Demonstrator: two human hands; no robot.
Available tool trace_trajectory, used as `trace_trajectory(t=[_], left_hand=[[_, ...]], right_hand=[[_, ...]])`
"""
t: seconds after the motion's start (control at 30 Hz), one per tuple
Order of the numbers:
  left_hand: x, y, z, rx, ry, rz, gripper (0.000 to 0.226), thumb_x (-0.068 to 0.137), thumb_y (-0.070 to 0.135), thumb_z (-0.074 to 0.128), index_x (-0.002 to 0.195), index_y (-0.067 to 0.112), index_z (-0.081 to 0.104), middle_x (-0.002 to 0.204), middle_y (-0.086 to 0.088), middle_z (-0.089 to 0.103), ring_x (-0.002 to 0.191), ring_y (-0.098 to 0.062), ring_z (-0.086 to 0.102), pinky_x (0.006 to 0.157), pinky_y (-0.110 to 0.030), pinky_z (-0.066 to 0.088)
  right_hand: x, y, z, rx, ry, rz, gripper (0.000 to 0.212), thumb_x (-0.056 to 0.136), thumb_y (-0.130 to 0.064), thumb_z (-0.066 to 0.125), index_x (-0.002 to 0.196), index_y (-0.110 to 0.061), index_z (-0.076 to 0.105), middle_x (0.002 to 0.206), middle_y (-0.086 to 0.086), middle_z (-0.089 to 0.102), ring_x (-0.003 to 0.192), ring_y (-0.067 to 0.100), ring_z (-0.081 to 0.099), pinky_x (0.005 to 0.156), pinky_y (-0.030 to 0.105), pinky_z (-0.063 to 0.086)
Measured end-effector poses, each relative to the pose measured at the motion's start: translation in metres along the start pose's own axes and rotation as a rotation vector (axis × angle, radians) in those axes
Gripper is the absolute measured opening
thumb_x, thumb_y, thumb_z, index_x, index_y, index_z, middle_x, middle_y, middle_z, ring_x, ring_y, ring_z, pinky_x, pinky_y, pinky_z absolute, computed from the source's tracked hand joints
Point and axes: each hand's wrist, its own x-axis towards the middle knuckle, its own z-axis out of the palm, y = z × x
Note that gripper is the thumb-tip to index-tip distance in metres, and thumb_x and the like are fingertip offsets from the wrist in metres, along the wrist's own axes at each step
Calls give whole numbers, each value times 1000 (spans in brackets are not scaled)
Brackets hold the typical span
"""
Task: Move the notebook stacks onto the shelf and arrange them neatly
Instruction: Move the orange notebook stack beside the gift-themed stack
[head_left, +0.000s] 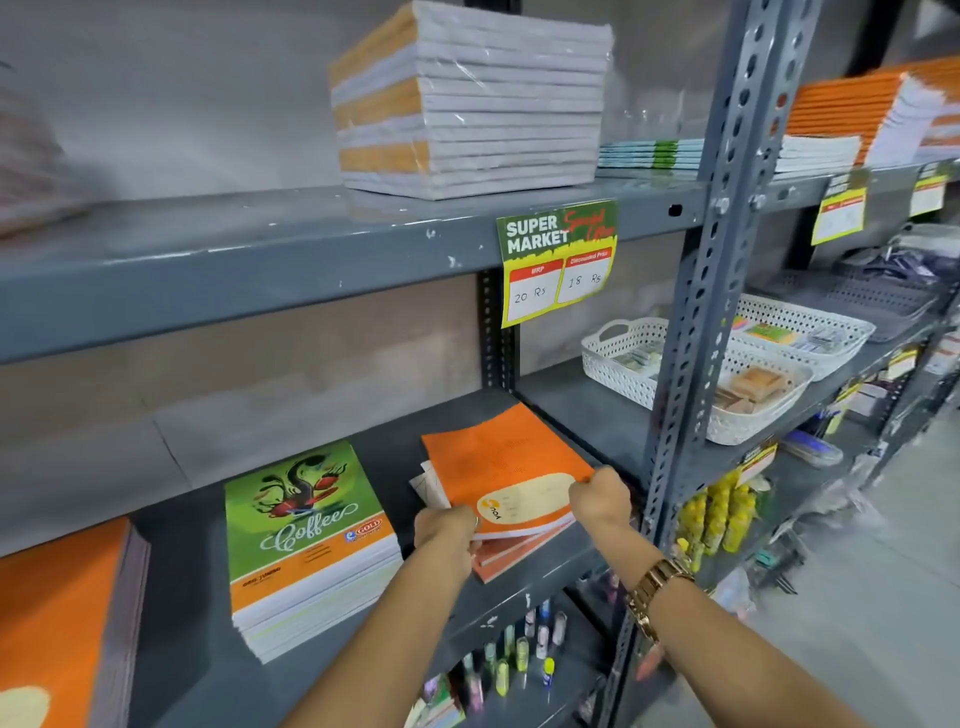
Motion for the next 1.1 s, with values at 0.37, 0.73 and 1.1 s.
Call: trace_trajectory(t=[0.37,0.73,1.1], left_hand=[[-27,28,-55,-60,12,250,35,80,-18,46,55,7,48,86,-16,57,83,-28,54,64,-31,49],[-62,39,-200,-56,219,327,36,83,-13,52,58,14,51,82,-8,62,86,-26,58,87,-37,52],[-78,20,-357,-81,400,334,32,80,-15,50,63,11,58,87,-10,62,86,-30,58,88,-45,53]], right_hand=[[-59,-49,7,186,119,-137,31,88,4,44,119,7,46,116,28,58,103,41,58,79,40,45],[-156,-110,79,261,-42,-250,25,87,2,49,110,6,54,108,25,65,101,38,60,74,30,41],[-264,-149,183,252,-267,-296,23,84,-1,54,106,4,56,104,24,69,94,37,66,80,36,53]])
